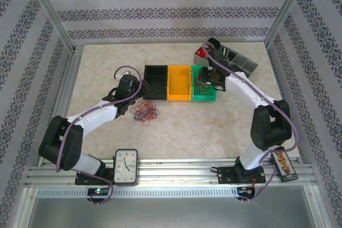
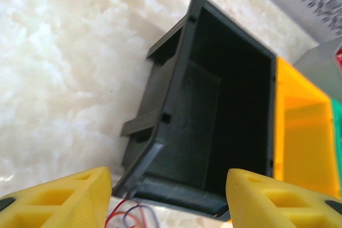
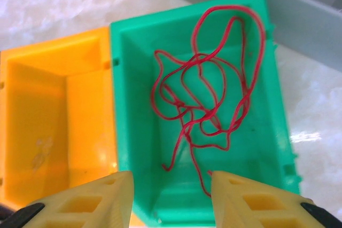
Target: Untangle the cables
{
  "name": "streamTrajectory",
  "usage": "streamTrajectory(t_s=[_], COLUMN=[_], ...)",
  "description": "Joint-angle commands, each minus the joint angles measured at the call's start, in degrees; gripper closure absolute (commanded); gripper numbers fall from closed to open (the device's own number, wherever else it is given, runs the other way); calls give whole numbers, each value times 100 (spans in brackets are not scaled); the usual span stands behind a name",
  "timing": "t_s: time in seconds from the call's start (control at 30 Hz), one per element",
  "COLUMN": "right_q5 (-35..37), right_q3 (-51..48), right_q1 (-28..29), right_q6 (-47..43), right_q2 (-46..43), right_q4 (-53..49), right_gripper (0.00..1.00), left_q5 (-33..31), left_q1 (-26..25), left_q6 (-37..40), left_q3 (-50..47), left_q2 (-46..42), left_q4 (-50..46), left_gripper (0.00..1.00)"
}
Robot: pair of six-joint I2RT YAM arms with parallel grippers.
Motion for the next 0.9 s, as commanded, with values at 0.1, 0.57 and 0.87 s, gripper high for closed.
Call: streamTrajectory(t_s=[0.1, 0.57, 0.87], right_q5=[-68, -128, -216], right_q3=[-479, -557, -431], right_q1=[186, 324, 324], right_q6=[221, 237, 215], right_q2=[-308, -224, -95], right_q4=[227, 328, 307], right_gripper=[57, 58, 58], left_q5=[253, 1158, 1244], left_q1=[70, 76, 79], left_q6=[344, 1029, 1172], left_q3=[-172, -469, -176], left_q2=[-115, -480, 1], left_q4=[-537, -1179, -1447], left_gripper=[46, 53, 67])
